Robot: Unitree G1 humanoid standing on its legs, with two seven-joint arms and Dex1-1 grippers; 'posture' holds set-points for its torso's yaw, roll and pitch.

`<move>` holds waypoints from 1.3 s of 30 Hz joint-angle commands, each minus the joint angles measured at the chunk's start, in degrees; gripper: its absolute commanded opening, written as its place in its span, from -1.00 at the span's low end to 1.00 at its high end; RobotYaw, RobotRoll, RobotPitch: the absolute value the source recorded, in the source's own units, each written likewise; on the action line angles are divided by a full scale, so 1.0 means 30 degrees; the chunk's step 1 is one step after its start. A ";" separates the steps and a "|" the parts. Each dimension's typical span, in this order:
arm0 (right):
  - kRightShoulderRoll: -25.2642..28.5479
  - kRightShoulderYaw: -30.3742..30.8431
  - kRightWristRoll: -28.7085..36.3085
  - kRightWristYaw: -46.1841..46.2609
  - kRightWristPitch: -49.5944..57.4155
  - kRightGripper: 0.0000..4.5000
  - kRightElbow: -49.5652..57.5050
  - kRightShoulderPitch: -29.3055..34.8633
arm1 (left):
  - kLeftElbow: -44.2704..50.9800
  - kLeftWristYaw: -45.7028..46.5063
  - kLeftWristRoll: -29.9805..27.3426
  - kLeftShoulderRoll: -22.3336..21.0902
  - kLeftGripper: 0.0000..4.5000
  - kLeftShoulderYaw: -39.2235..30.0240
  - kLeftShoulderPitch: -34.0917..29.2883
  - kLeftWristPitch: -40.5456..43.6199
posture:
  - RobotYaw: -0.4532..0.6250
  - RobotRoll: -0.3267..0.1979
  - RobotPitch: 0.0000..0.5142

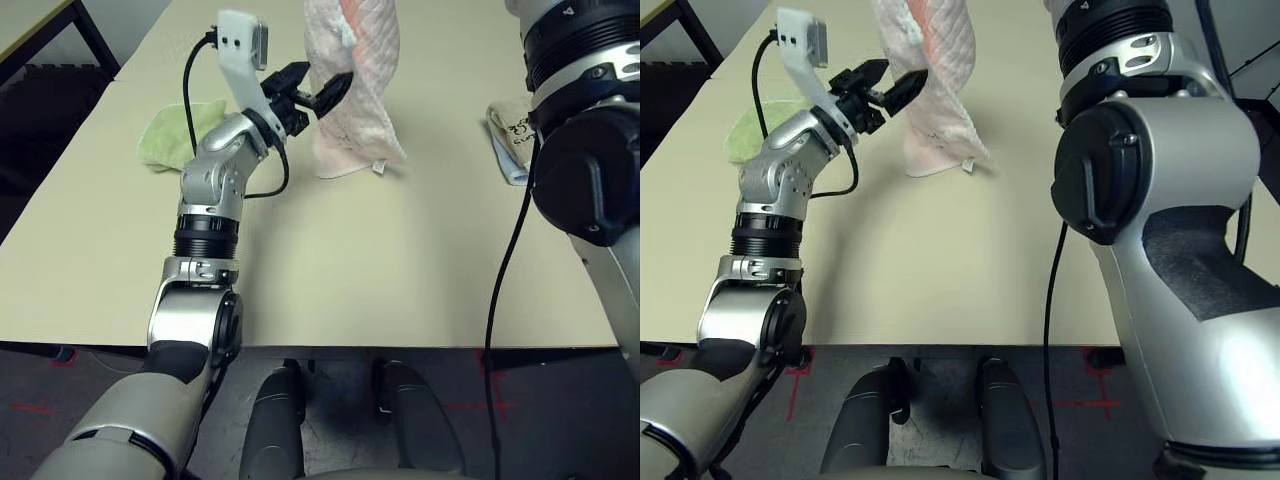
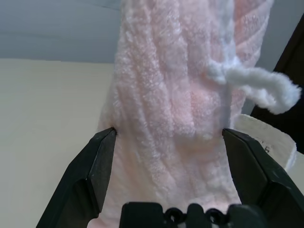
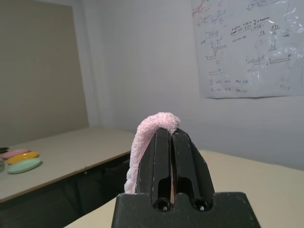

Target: Fold the towel and set it aside.

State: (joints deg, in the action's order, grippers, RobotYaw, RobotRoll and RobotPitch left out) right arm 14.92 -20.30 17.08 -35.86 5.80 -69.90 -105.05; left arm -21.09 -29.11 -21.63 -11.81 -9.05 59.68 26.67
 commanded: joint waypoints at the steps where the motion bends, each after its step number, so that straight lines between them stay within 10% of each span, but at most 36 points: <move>1: -0.0115 0.0091 0.0164 -0.0031 0.0165 -0.99 0.0492 0.0088 | 0.1096 0.0727 -0.0605 0.0315 1.00 -0.0015 0.0675 0.1280 | -0.21 0.25 -0.36; 10: -0.0385 0.0085 0.0142 0.0128 0.0178 -0.99 0.0444 0.0399 | 0.2297 0.4930 -0.0371 0.1334 1.00 0.0214 0.1679 0.5105 | -0.18 0.25 -0.37; 22: -0.0201 -0.0086 0.0321 0.0194 0.0403 -0.99 0.0678 0.0358 | -0.2454 1.0294 0.4503 0.1021 1.00 0.1119 0.1988 0.1958 | -0.20 0.25 -0.38; 39: 0.0963 -0.0221 0.0131 0.0916 -0.0336 -0.99 0.0070 0.0024 | 0.0923 0.4742 0.3406 -0.1017 1.00 0.2122 -0.2575 0.4299 | -0.20 0.25 -0.39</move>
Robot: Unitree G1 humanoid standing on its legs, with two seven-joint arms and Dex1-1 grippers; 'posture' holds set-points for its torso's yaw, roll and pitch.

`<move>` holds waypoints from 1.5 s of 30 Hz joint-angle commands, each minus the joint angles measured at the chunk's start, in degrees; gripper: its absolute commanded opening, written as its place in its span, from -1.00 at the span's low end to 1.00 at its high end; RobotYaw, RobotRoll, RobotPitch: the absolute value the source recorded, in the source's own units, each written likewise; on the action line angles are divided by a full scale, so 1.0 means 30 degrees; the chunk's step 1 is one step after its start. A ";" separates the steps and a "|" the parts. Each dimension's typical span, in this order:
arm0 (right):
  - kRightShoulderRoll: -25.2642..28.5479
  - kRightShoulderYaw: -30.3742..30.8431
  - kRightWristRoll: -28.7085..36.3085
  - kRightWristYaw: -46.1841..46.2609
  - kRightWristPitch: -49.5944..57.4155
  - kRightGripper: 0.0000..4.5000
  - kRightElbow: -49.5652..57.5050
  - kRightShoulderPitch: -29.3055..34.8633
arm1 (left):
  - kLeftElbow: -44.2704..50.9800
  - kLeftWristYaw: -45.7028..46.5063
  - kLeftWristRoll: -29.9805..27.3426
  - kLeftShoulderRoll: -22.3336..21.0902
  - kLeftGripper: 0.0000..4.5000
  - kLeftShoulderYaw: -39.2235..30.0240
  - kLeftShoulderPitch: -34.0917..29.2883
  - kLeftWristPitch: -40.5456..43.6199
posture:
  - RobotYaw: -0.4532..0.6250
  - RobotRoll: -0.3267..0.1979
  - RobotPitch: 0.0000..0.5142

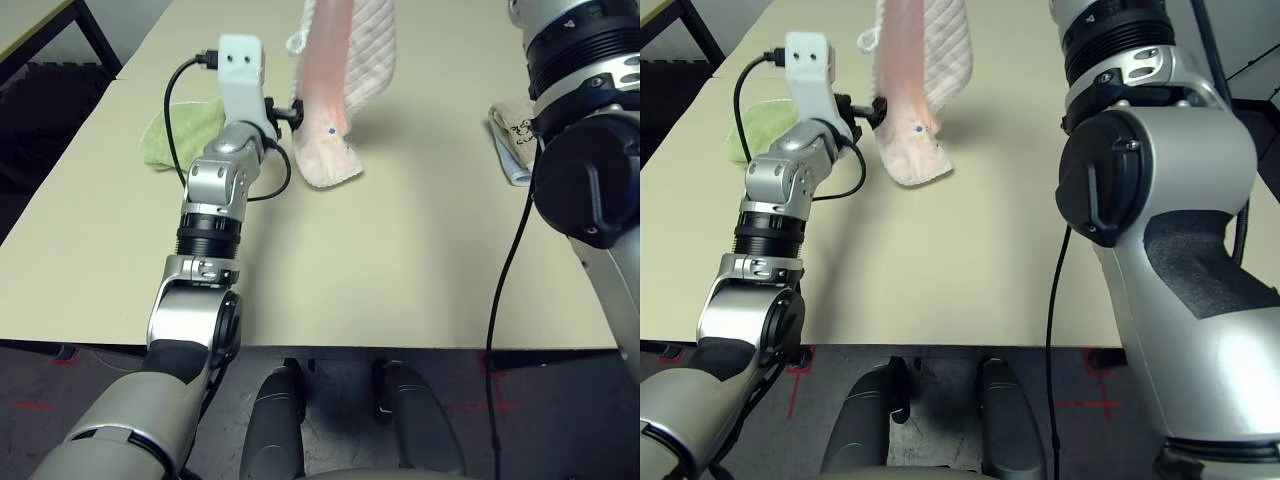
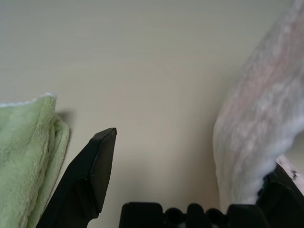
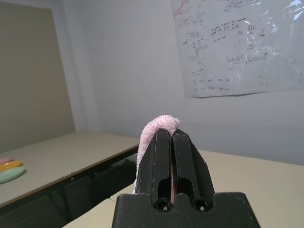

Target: Fold the towel and set it aside.

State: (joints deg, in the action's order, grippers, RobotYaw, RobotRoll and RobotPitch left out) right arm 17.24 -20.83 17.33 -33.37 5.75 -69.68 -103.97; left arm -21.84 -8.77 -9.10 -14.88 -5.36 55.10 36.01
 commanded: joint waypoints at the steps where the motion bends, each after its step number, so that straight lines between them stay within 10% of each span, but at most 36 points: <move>1: 0.0216 -0.0017 0.0023 0.0084 -0.0336 -0.99 -0.0016 -0.0344 | 0.1460 -0.2538 -0.0903 0.0026 1.00 0.1063 -0.1401 0.1434 | -0.20 0.25 -0.39; 18: 0.0417 0.0140 -0.0289 0.0207 -0.0471 -0.99 -0.0282 -0.0430 | 0.2147 -0.7555 -0.2676 -0.1366 1.00 0.1110 -0.2166 0.2921 | -0.21 0.25 -0.35; 45: 0.0364 0.0147 -0.0301 0.0163 -0.0456 -0.99 -0.0272 -0.0394 | 0.3698 -0.5628 -0.3475 -0.1704 1.00 -0.0406 -0.3791 0.7807 | -0.29 0.25 -0.21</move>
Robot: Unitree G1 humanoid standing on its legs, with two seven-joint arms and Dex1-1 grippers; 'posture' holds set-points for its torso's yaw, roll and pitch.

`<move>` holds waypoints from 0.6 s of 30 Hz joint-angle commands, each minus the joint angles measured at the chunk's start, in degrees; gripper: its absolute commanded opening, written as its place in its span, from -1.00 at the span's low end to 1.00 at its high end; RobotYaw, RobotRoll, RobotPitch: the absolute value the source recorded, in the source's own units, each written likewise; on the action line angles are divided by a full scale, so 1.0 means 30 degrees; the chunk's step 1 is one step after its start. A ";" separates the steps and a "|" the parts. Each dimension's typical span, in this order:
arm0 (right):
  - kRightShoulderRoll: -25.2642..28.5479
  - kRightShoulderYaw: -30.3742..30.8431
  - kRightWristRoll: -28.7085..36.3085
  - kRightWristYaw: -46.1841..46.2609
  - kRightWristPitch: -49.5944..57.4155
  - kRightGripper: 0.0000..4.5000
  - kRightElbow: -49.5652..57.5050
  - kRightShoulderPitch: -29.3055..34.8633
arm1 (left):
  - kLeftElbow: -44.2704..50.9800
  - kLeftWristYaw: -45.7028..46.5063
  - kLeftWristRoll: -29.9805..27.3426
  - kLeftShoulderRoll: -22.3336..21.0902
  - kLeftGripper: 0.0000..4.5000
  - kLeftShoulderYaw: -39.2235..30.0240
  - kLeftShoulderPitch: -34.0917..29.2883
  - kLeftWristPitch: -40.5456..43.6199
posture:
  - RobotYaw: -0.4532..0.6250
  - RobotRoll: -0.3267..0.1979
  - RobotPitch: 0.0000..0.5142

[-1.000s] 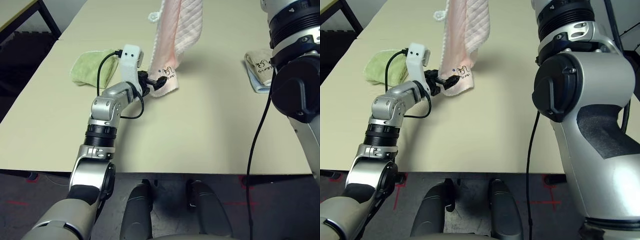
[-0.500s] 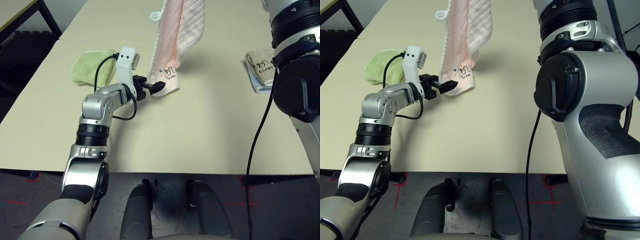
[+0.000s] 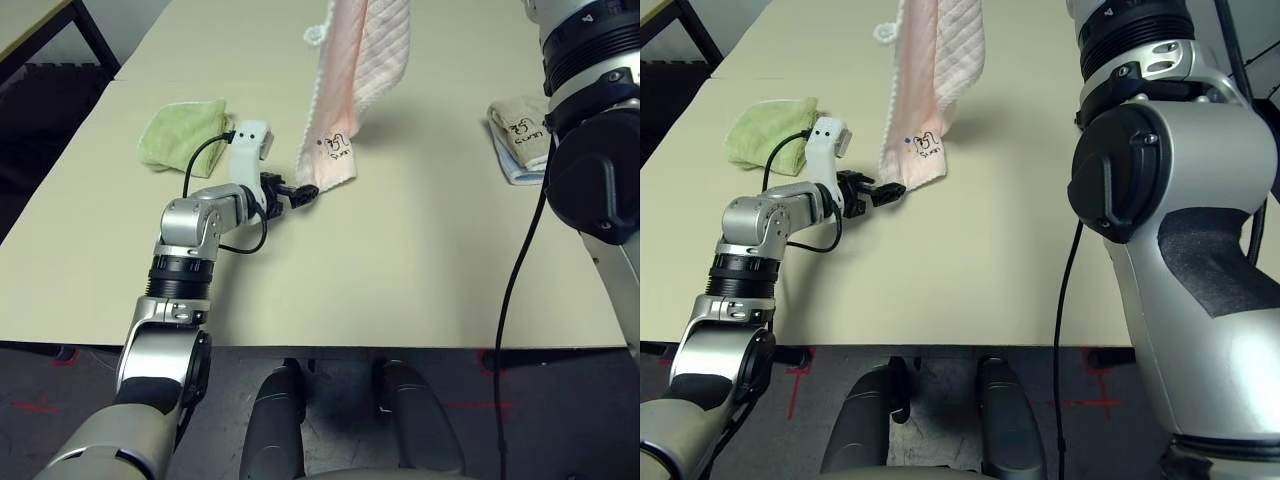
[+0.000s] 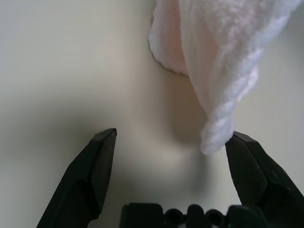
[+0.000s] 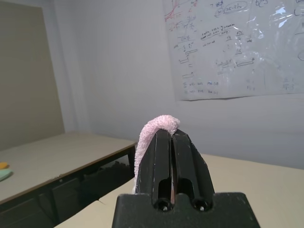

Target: Fold the towel and set it aside.

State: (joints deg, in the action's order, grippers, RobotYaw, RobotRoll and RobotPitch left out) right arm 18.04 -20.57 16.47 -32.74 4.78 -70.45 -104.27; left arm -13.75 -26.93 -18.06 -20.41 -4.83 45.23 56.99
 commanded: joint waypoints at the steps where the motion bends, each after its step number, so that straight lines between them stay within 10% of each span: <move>1: 0.0091 0.0064 -0.0017 -0.0054 -0.0139 -0.99 -0.0018 -0.0269 | 0.1295 0.0564 -0.0611 0.0242 1.00 -0.0792 -0.0566 0.0920 | -0.29 0.25 -0.21; 18: 0.0044 0.0098 -0.0078 -0.0032 -0.0184 -0.99 -0.0079 -0.0167 | 0.2306 0.1524 -0.1650 0.0972 1.00 -0.1459 -0.0756 0.1524 | -0.28 0.25 -0.21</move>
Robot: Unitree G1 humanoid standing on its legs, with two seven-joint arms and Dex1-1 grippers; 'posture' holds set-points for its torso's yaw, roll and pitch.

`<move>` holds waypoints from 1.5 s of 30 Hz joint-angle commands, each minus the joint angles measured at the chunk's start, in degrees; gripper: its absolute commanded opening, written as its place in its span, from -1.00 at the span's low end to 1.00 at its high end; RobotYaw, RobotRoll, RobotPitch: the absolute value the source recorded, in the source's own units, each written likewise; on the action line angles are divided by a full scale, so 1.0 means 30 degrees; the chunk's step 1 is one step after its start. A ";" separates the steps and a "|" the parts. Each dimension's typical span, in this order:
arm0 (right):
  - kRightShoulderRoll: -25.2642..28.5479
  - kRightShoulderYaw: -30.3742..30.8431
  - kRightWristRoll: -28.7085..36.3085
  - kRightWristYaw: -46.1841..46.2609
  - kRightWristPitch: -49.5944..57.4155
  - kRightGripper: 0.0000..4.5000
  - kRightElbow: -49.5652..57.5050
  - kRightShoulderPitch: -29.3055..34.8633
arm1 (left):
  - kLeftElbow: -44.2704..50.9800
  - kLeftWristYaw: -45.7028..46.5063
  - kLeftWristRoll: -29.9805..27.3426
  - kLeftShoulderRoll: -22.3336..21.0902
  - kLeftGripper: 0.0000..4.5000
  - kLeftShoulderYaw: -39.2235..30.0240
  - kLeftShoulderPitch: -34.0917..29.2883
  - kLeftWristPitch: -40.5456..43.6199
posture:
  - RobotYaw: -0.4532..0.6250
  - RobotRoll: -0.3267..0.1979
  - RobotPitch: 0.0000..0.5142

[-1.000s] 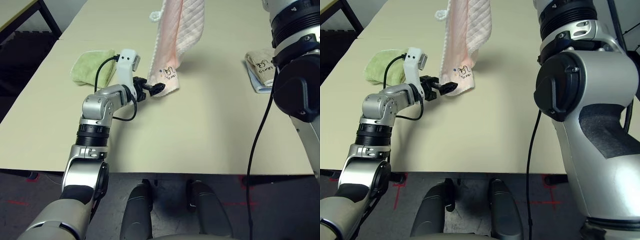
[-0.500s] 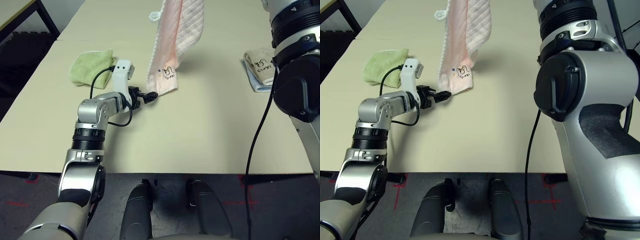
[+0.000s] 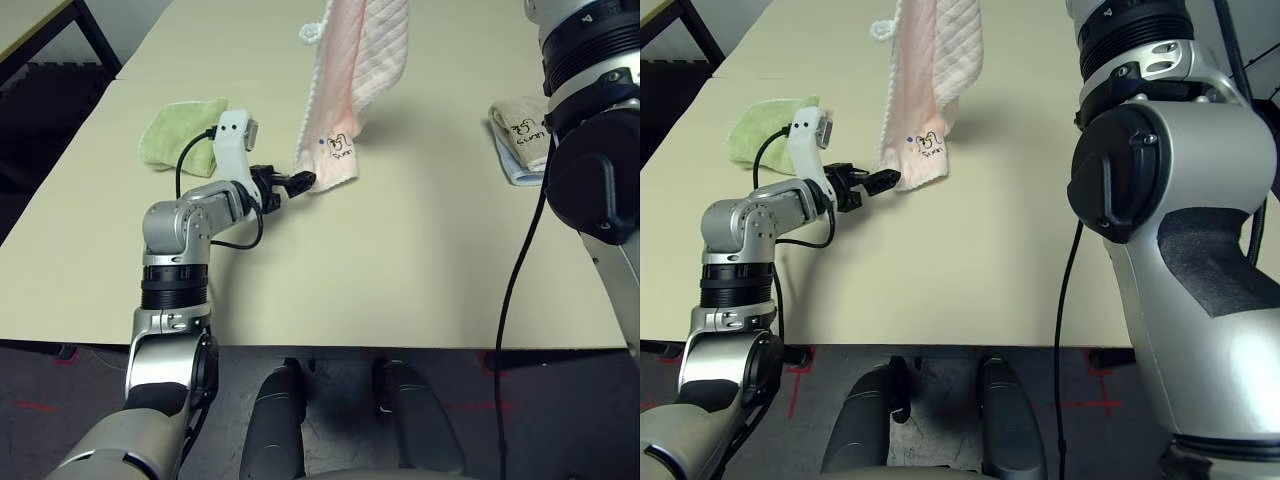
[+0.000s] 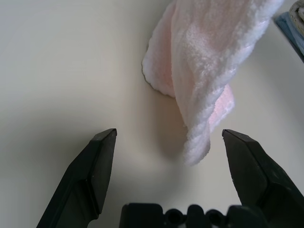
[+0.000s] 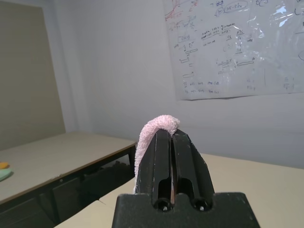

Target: Fold the towel and set it aside.

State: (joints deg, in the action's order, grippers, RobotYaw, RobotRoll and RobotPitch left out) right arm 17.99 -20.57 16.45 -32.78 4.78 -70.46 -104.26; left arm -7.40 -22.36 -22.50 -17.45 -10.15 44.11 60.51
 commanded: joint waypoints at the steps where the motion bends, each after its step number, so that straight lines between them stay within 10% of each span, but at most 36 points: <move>1: 0.0071 0.0098 -0.0075 -0.0018 -0.0183 -0.99 -0.0074 -0.0171 | 0.0187 -0.0007 -0.0164 -0.0009 1.00 0.0351 -0.0410 0.0354 | -0.28 0.25 -0.21; 5: 0.0106 0.0094 -0.0087 -0.0013 -0.0168 -1.00 -0.0052 -0.0194 | 0.0027 0.0013 -0.0104 -0.0010 0.75 0.0400 -0.0508 0.0346 | -0.29 0.25 -0.21; 16: 0.0167 0.0059 -0.0091 0.0062 -0.0197 -1.00 -0.0088 -0.0177 | 0.0019 -0.0238 -0.0621 -0.0072 -0.99 0.0152 -0.0659 0.1134 | -0.28 0.25 -0.22; 28: 0.1117 0.0209 -0.0237 0.0081 0.0113 -1.00 0.0111 0.0733 | -0.1822 -0.1990 -0.0549 -0.3714 -0.99 -0.0317 0.0535 -0.1236 | -0.28 0.25 -0.23; 32: 0.0943 0.0227 -0.0258 0.0026 0.0081 -1.00 0.0122 0.0553 | -0.1137 -0.3240 -0.1005 -0.3703 -0.59 0.0470 0.0128 -0.0838 | -0.29 0.25 -0.24; 41: 0.0793 0.0224 -0.0169 -0.0136 0.0101 -1.00 0.0153 0.0358 | -0.1591 -0.3666 -0.0090 -0.2969 0.99 0.2091 -0.0576 -0.2600 | -0.30 0.25 -0.23; 45: 0.0789 0.0209 -0.0133 -0.0233 0.0131 -1.00 0.0215 0.0211 | -0.3366 -0.3963 0.0660 -0.2761 0.99 0.2622 -0.0074 -0.4527 | -0.31 0.25 -0.22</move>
State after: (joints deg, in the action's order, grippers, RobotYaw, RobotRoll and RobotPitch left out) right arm 20.18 -20.04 15.74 -32.97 5.01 -70.47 -102.26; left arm -15.41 -33.46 -21.87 -25.95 -3.29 43.43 49.01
